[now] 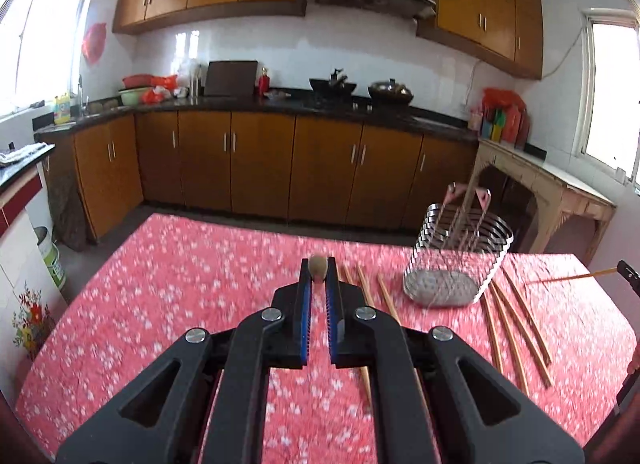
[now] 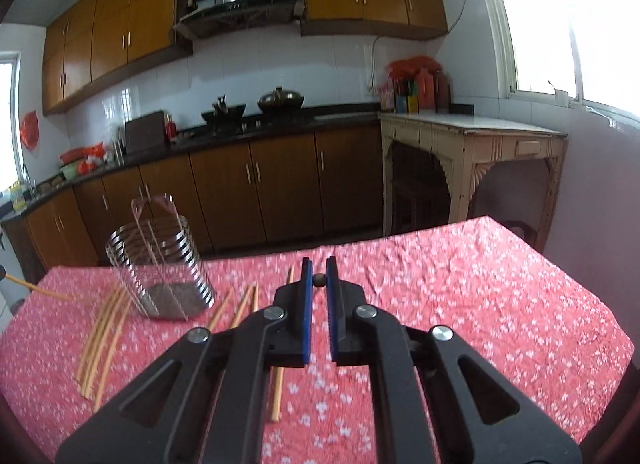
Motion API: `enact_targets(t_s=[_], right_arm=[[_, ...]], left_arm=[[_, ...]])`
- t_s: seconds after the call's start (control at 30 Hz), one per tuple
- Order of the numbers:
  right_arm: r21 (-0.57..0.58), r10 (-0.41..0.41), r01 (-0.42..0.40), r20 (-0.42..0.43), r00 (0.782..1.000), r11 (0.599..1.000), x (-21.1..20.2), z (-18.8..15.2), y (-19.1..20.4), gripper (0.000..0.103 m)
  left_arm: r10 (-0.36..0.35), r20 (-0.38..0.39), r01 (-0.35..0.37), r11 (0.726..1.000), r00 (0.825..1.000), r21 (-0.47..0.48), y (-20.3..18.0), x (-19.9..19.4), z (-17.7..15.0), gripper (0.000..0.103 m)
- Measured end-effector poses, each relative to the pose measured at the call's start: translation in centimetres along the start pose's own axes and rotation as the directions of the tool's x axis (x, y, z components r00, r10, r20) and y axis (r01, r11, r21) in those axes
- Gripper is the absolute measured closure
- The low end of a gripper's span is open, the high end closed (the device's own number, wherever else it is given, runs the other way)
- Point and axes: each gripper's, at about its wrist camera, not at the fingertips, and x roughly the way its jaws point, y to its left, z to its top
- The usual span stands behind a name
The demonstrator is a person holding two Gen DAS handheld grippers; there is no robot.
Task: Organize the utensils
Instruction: 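Lift the left gripper's chopstick upright over the wire holder while the right gripper carries its chopstick there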
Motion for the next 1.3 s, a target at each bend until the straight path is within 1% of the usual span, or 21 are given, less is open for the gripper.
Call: enact_targets(t_s=[0.17, 0.33, 0.47, 0.63, 0.8, 0.87, 0.97, 1.0, 1.07, 1.17, 1.23, 1.3], right_arm=[[0.025, -0.001, 0.0, 0.047, 0.999, 1.0, 0.7, 2.3, -0.3, 0.095], [0.03, 0.007, -0.009, 0.08, 0.997, 1.0, 1.0, 4.5, -0.1, 0.096], [0.034, 0.014, -0.018, 0.106, 0.994, 0.999, 0.8, 6.1, 0.0, 0.095], [0.018, 0.018, -0.02, 0.115, 0.993, 1.0, 0.7, 6.9, 0.7, 0.095], [0.013, 0.023, -0.024, 0.102, 0.995, 1.0, 0.8, 7.1, 1.0, 0.096], [0.023, 0.03, -0.032, 0.102, 0.994, 0.999, 0.7, 8.0, 1.0, 0.096], [0.056, 0.069, -0.077, 0.135, 0.988, 0.995, -0.3, 11.0, 1.4, 0.096], [0.065, 0.097, -0.108, 0.156, 0.983, 0.992, -0.8, 12.6, 1.7, 0.096], [0.065, 0.162, -0.177, 0.18, 0.97, 0.982, -1.5, 15.7, 2.9, 0.096], [0.039, 0.255, -0.266, 0.181, 0.95, 0.963, -1.8, 18.8, 5.1, 0.096], [0.008, 0.293, -0.299, 0.176, 0.94, 0.954, -1.6, 20.0, 6.8, 0.096], [-0.021, 0.316, -0.317, 0.164, 0.934, 0.948, -1.3, 20.4, 8.4, 0.096]], left_arm=[[0.01, 0.013, -0.01, 1.0, 1.0, -0.02, 0.1, 0.8, 1.8, 0.096], [0.011, 0.035, -0.01, 0.999, 0.999, -0.033, 0.3, 0.7, 3.4, 0.096], [0.014, 0.056, -0.014, 1.0, 0.998, -0.014, -0.3, 0.4, 4.2, 0.096], [0.015, 0.061, -0.015, 1.0, 0.998, -0.001, -0.6, 0.4, 4.5, 0.096], [0.012, 0.06, -0.012, 1.0, 0.998, -0.006, -0.6, 0.4, 4.7, 0.096], [0.01, 0.064, -0.01, 1.0, 0.998, -0.006, -1.0, 0.3, 5.3, 0.097], [-0.009, 0.089, 0.009, 1.0, 0.996, 0.0, -2.0, -0.2, 7.5, 0.097], [-0.018, 0.1, 0.018, 1.0, 0.995, 0.001, -2.4, -0.4, 8.2, 0.097], [-0.049, 0.131, 0.051, 0.999, 0.99, -0.011, -3.5, -1.2, 10.6, 0.097], [-0.089, 0.173, 0.094, 0.995, 0.981, -0.026, -5.3, -2.0, 13.5, 0.096], [-0.102, 0.207, 0.108, 0.994, 0.973, -0.017, -6.7, -2.4, 14.9, 0.097], [-0.112, 0.232, 0.115, 0.993, 0.966, -0.001, -8.0, -2.5, 15.7, 0.096]])
